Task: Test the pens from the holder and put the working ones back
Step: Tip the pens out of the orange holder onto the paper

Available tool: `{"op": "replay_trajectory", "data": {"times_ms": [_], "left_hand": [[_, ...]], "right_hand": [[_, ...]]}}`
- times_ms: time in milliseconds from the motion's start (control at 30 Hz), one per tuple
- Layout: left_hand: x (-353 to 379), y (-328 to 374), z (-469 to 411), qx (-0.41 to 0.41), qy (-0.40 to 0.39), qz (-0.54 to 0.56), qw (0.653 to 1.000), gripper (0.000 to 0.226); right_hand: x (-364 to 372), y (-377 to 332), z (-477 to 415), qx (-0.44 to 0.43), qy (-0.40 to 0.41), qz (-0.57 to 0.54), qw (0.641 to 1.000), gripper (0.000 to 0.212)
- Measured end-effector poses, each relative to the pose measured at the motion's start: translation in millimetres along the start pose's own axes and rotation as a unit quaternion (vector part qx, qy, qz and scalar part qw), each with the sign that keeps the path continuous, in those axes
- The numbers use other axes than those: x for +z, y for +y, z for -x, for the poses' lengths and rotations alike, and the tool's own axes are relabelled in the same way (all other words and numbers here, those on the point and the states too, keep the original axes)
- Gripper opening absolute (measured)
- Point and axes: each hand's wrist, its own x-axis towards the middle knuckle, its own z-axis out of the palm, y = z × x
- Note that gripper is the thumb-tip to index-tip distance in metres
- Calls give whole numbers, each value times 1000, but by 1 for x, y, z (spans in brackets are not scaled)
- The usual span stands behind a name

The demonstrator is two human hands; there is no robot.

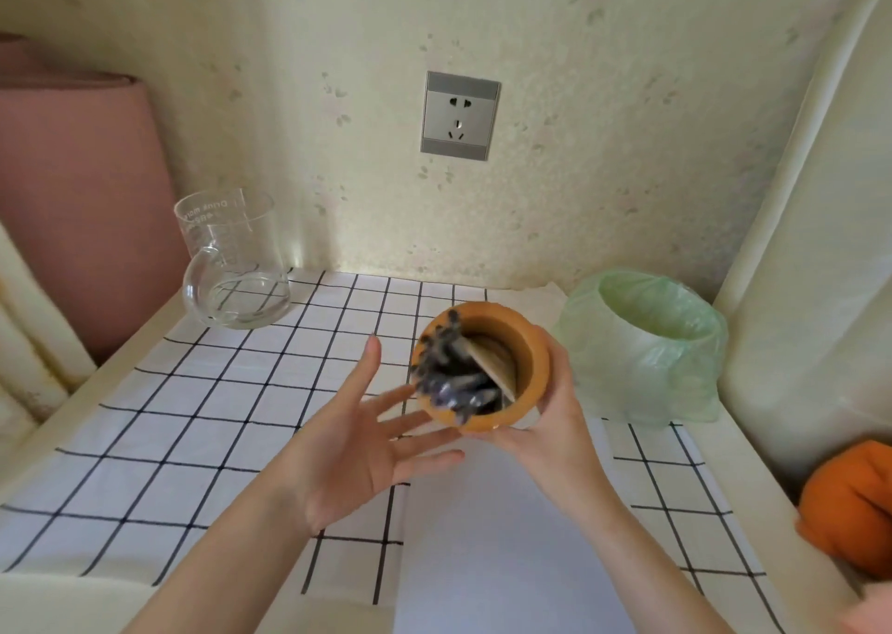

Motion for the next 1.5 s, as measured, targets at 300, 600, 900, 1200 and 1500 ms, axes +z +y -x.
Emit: {"op": "replay_trajectory", "data": {"times_ms": [300,600,900,1200,1500], "left_hand": [[4,-3,-3,-67,-10,51,996,65],[17,-16,-13,74,18,10,997,53],[13,-24,-28,297,174,-169,923,116],[17,-34,-35,320,236,-212,892,127],[9,-18,-31,364,259,-82,891,112]], "right_hand": [[-7,2,-6,-50,-167,157,972,91],[-5,-7,5,228,-65,-152,960,38],[-6,-11,7,284,-193,-20,939,79],[18,2,18,134,-156,276,939,52],[13,14,15,41,-159,393,905,40]]}}
